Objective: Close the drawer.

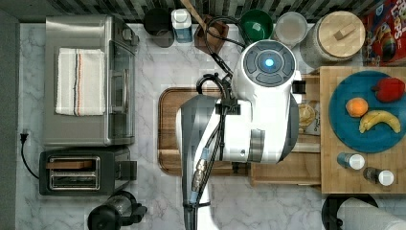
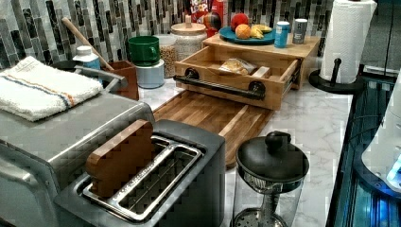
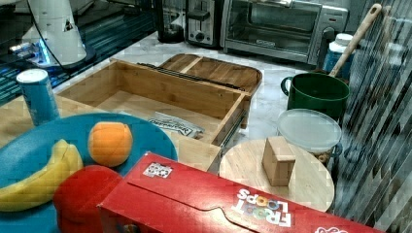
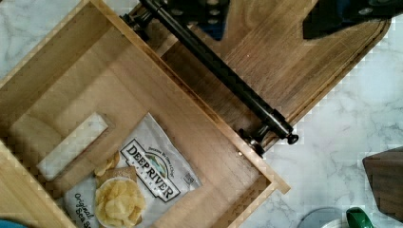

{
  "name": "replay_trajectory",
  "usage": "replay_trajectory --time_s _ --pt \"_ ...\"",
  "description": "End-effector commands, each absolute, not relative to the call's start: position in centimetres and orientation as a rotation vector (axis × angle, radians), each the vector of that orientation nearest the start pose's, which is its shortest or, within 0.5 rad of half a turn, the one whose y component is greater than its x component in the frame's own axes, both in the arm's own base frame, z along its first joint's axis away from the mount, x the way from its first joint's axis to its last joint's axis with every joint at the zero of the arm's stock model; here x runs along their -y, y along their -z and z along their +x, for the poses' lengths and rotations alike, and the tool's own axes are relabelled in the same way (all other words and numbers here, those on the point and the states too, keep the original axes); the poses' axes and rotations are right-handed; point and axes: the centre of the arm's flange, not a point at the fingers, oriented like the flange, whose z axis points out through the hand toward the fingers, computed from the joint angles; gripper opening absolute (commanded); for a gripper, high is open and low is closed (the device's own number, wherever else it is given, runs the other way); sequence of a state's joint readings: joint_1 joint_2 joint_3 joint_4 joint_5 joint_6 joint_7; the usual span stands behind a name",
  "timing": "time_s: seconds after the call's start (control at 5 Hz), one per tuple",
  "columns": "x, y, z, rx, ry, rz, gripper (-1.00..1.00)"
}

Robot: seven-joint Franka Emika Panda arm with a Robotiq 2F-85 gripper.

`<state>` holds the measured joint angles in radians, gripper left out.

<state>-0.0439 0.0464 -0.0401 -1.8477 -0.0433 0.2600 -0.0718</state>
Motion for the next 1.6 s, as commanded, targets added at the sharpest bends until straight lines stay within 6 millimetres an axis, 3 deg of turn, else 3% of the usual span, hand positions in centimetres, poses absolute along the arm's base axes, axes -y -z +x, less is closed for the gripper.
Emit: replay_trajectory --time_s 0.2,0.4,0.6,0.8,1.0,1.2,1.4,1.6 --pt "5.1 -48.8 56.6 -1.208 -0.076 -2.965 -1.00" --pt "4.0 -46.8 54.0 -1.159 0.000 -2.980 1.00" --pt "2.4 -44.7 53.1 -1.119 -0.071 -2.980 1.00" --pt "-0.6 -43.6 52.6 -1.026 -0.075 -3.001 1.00" --pt "-3.3 -43.8 53.8 -0.995 -0.257 -3.020 1.00" --pt "-6.5 -44.0 53.6 -0.932 -0.274 -3.066 -0.65" --pt "-8.0 -43.3 52.5 -0.834 -0.217 -3.082 -1.00" --pt "-8.3 -41.5 51.3 -0.709 -0.157 -3.091 -1.00"
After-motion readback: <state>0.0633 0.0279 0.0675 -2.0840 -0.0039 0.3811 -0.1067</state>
